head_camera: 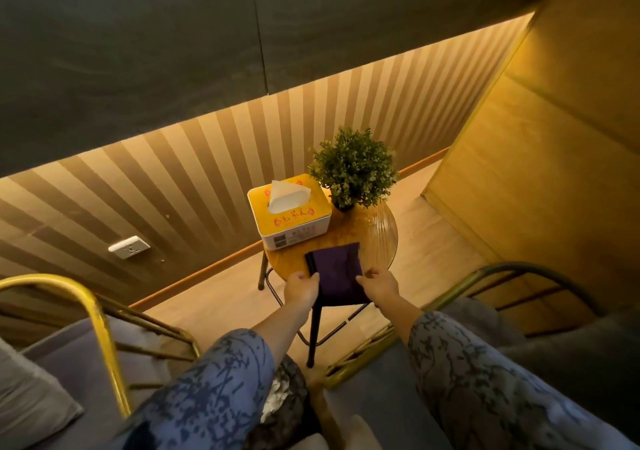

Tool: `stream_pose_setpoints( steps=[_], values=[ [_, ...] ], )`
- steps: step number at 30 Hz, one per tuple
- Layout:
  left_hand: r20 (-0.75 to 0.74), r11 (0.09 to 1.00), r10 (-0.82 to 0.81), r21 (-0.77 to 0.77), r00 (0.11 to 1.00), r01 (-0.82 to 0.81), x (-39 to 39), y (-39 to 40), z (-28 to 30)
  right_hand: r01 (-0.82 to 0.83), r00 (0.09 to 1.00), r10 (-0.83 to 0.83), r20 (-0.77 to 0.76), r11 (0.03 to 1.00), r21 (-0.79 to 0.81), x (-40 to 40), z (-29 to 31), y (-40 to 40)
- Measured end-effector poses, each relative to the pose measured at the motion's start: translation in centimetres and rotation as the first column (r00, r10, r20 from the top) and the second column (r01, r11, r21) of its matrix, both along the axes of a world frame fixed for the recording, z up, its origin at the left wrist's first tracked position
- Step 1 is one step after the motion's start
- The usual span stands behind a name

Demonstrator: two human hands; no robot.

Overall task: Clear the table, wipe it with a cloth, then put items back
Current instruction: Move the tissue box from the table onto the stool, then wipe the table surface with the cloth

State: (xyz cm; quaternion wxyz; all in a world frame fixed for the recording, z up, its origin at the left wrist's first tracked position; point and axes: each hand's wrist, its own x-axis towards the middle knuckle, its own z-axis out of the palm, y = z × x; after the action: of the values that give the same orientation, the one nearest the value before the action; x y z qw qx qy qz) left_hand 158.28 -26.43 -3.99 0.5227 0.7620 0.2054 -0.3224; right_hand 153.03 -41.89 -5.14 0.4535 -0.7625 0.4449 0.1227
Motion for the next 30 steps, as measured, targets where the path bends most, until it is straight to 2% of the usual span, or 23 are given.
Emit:
stream_pose_setpoints(
  steps=[3,7,9,11,13,17,21,30],
  values=[
    [-0.013,0.998,-0.054,0.011,0.998,0.055,-1.0,-1.1,-0.9,0.014,0.997,-0.021,0.071,0.995,0.101,-0.8,-0.6,1.0],
    [-0.166,0.991,0.014,-0.127,0.986,-0.036,-1.8,-1.1,-1.5,0.054,0.994,-0.072,0.082,0.976,0.210,-1.5,-1.5,1.9],
    [-0.169,0.992,-0.027,-0.129,0.985,0.005,-2.6,-0.7,-1.7,0.076,0.992,-0.103,0.072,0.949,0.306,-2.1,-1.1,2.1],
    [-0.118,0.996,-0.025,-0.086,0.993,0.015,-3.4,-0.3,-1.6,0.088,0.987,-0.137,0.089,0.905,0.415,-3.2,-0.2,2.2],
    [-0.108,0.992,0.023,-0.121,0.994,-0.036,-4.3,0.2,-1.2,0.041,0.982,-0.121,0.144,0.886,0.461,-4.6,0.8,1.9],
    [0.022,0.978,0.029,-0.205,0.999,-0.024,-7.0,1.1,1.0,-0.049,0.977,-0.056,0.204,0.879,0.475,-7.5,2.3,1.1],
    [0.142,0.961,0.060,-0.276,0.988,-0.018,-10.9,1.6,3.3,-0.055,0.963,-0.094,0.254,0.850,0.523,-10.8,4.7,0.9],
    [0.390,0.964,0.202,-0.240,0.898,-0.113,-23.0,4.4,5.0,-0.241,0.925,0.019,0.379,0.802,0.546,-21.4,7.9,2.3]
  ],
)
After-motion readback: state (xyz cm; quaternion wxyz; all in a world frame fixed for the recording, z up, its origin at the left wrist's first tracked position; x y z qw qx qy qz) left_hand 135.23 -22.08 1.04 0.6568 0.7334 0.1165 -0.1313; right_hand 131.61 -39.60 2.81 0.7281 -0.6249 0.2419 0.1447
